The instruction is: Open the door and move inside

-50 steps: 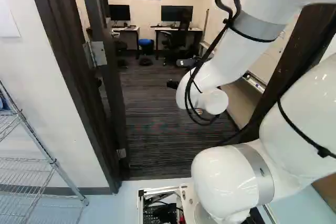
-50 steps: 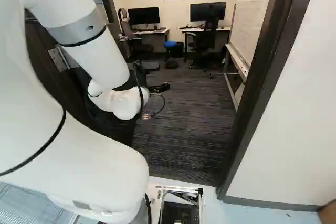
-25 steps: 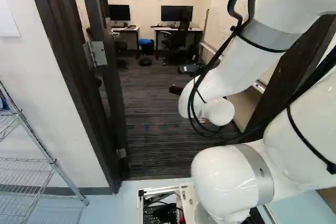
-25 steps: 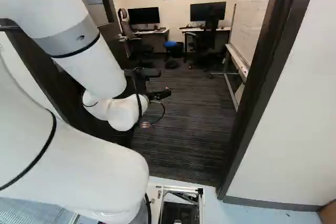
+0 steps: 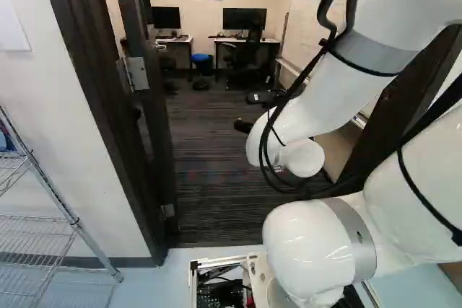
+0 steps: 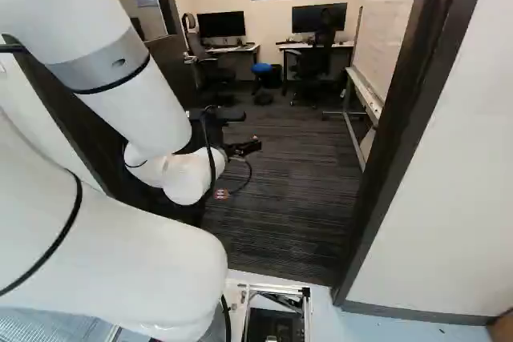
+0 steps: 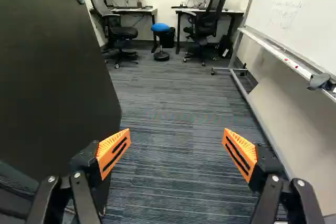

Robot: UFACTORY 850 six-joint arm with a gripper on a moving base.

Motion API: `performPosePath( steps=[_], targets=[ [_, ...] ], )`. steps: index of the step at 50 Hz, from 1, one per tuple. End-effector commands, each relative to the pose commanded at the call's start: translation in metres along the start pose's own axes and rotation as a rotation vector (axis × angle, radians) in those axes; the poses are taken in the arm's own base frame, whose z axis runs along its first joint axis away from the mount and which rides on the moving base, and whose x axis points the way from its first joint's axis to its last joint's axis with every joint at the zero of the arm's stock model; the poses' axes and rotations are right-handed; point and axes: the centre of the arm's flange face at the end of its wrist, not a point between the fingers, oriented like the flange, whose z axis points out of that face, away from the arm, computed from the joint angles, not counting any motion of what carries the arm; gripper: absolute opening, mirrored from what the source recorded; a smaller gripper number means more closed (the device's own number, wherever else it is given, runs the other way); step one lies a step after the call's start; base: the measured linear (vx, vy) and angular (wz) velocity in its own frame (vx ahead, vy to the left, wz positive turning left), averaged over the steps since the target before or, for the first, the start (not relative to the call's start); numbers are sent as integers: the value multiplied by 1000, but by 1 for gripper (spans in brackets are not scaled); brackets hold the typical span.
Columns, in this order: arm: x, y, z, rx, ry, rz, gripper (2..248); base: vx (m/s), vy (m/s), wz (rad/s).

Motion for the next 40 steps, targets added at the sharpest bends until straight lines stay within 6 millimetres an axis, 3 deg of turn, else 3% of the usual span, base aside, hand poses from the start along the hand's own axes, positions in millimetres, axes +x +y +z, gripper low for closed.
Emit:
performPosePath(
  steps=[40],
  targets=[
    [0,0,0,0,0,0,247,135,-20,2]
  ],
)
